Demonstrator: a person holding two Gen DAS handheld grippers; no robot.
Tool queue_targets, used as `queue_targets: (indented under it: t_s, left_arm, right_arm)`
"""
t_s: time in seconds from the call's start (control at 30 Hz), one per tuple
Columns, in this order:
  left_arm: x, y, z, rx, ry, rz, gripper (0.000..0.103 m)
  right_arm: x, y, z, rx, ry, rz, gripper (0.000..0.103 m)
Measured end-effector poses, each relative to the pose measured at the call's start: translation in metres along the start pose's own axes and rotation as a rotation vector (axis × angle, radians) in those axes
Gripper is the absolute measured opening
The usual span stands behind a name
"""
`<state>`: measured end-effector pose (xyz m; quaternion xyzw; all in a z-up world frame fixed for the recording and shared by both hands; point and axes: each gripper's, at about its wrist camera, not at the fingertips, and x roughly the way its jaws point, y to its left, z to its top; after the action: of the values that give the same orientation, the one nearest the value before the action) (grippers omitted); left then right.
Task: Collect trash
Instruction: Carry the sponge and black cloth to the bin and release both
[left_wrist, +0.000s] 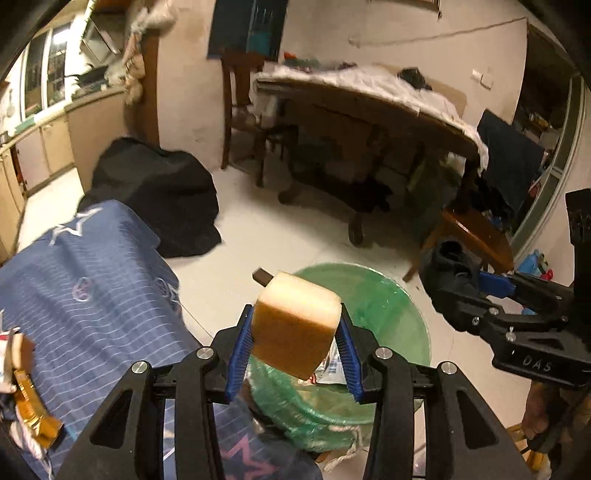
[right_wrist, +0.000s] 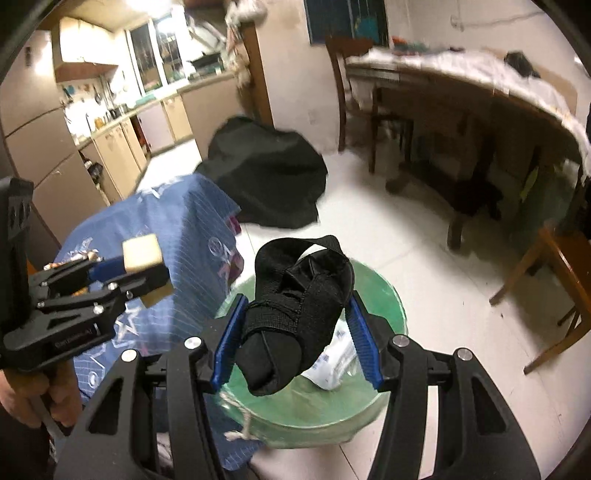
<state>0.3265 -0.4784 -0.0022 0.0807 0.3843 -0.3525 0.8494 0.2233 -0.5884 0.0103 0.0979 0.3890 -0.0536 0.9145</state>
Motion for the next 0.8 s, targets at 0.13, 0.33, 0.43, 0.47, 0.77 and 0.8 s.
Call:
queue_targets:
  t_s: [0.13, 0.33, 0.43, 0.47, 0.77, 0.8]
  left_arm:
    - [0.037, 0.0, 0.01, 0.001, 0.085, -0.02, 0.044]
    - [0.087, 0.004, 0.016, 0.008, 0.217, -0.032, 0.044]
    - [0.104, 0.001, 0.015, 0.03, 0.258, -0.029, 0.044]
    - [0.108, 0.0, 0.014, 0.036, 0.265, -0.027, 0.044]
    - [0.121, -0.001, 0.01, 0.037, 0.259, -0.015, 0.044]
    - [0.12, -0.004, 0.01, 0.036, 0.256, -0.014, 0.044]
  right_arm:
    - [0.023, -0.022, 0.002, 0.029, 0.09, 0.016, 0.052]
    - [0.048, -0.04, -0.001, 0.067, 0.189, 0.032, 0.052]
    - [0.058, -0.043, -0.004, 0.068, 0.226, 0.035, 0.052]
    - [0.061, -0.043, -0.005, 0.068, 0.237, 0.036, 0.052]
    - [0.067, -0.051, -0.005, 0.063, 0.251, 0.036, 0.053]
    - [0.068, -0.052, -0.004, 0.063, 0.252, 0.037, 0.053]
